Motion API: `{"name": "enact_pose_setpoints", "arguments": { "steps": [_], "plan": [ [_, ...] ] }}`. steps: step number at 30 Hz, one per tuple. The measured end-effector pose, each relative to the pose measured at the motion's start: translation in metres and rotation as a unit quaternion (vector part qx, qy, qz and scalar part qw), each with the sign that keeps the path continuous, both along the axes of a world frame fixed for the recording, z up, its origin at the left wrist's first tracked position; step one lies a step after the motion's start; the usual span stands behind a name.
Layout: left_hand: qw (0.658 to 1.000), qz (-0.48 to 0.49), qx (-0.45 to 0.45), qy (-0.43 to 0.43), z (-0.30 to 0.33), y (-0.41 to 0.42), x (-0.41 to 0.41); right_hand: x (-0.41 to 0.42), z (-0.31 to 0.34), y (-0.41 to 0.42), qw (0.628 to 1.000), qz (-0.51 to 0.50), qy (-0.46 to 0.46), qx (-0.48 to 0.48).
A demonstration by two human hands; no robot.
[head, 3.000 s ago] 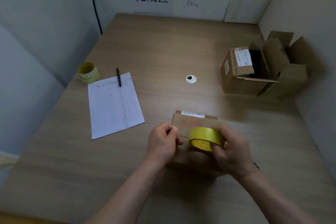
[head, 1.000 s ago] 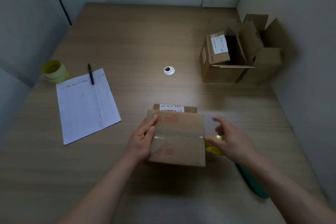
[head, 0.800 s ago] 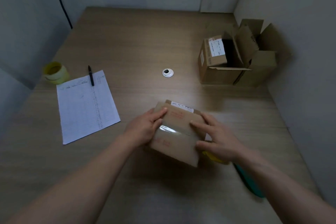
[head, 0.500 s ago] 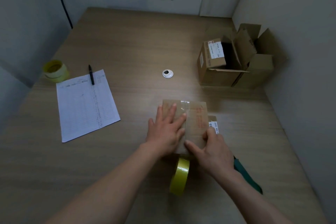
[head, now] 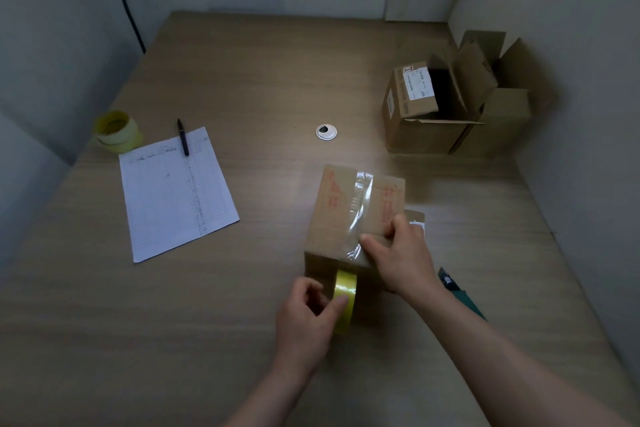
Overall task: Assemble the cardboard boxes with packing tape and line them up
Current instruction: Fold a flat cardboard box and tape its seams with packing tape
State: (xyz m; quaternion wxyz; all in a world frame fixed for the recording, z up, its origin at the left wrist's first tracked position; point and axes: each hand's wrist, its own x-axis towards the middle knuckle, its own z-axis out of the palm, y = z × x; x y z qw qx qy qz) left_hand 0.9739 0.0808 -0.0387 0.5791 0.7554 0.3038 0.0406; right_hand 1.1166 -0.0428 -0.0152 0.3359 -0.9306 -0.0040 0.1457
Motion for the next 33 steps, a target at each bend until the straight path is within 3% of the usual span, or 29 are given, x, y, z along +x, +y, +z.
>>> {"name": "enact_pose_setpoints", "arguments": {
  "steps": [2, 5, 14, 18, 19, 22, 25, 27, 29, 31, 33],
  "plan": [
    [0.992, -0.008, -0.125, 0.023, -0.006, -0.007, 0.002, 0.001, -0.001, 0.001, 1.0, 0.0, -0.002, 0.002],
    [0.979, -0.006, -0.199, 0.036, -0.016, -0.004, 0.011, 0.001, -0.003, 0.001, 1.0, 0.003, -0.007, 0.006],
    [0.968, 0.008, -0.224, 0.116, -0.017, -0.005, 0.048, 0.007, -0.01, -0.002, 1.0, 0.017, -0.014, 0.001],
    [0.979, 0.033, -0.17, 0.112, -0.021, -0.008, 0.051, 0.005, -0.008, -0.039, 0.99, -0.016, -0.023, 0.137],
    [0.98, 0.035, -0.166, 0.108, -0.021, -0.008, 0.051, 0.001, -0.011, -0.059, 0.992, -0.04, -0.05, 0.106],
    [0.981, 0.034, -0.16, 0.102, -0.022, -0.008, 0.052, -0.028, -0.039, -0.131, 0.981, -0.031, -0.074, -0.177],
    [0.98, 0.036, -0.169, 0.093, -0.021, -0.008, 0.053, -0.059, -0.082, -0.175, 0.958, 0.018, -0.01, -0.284],
    [0.98, 0.038, -0.171, 0.091, -0.022, -0.008, 0.054, -0.067, -0.09, -0.18, 0.973, -0.009, -0.021, -0.229],
    [0.98, 0.038, -0.171, 0.094, -0.023, -0.008, 0.054, -0.069, -0.072, -0.166, 0.988, -0.131, -0.037, -0.07],
    [0.98, 0.037, -0.175, 0.093, -0.026, -0.008, 0.054, -0.07, -0.044, -0.146, 0.974, -0.187, -0.095, 0.081],
    [0.981, 0.035, -0.166, 0.092, -0.024, -0.007, 0.054, -0.073, -0.01, -0.122, 0.971, -0.067, -0.191, 0.127]
  ]
}}
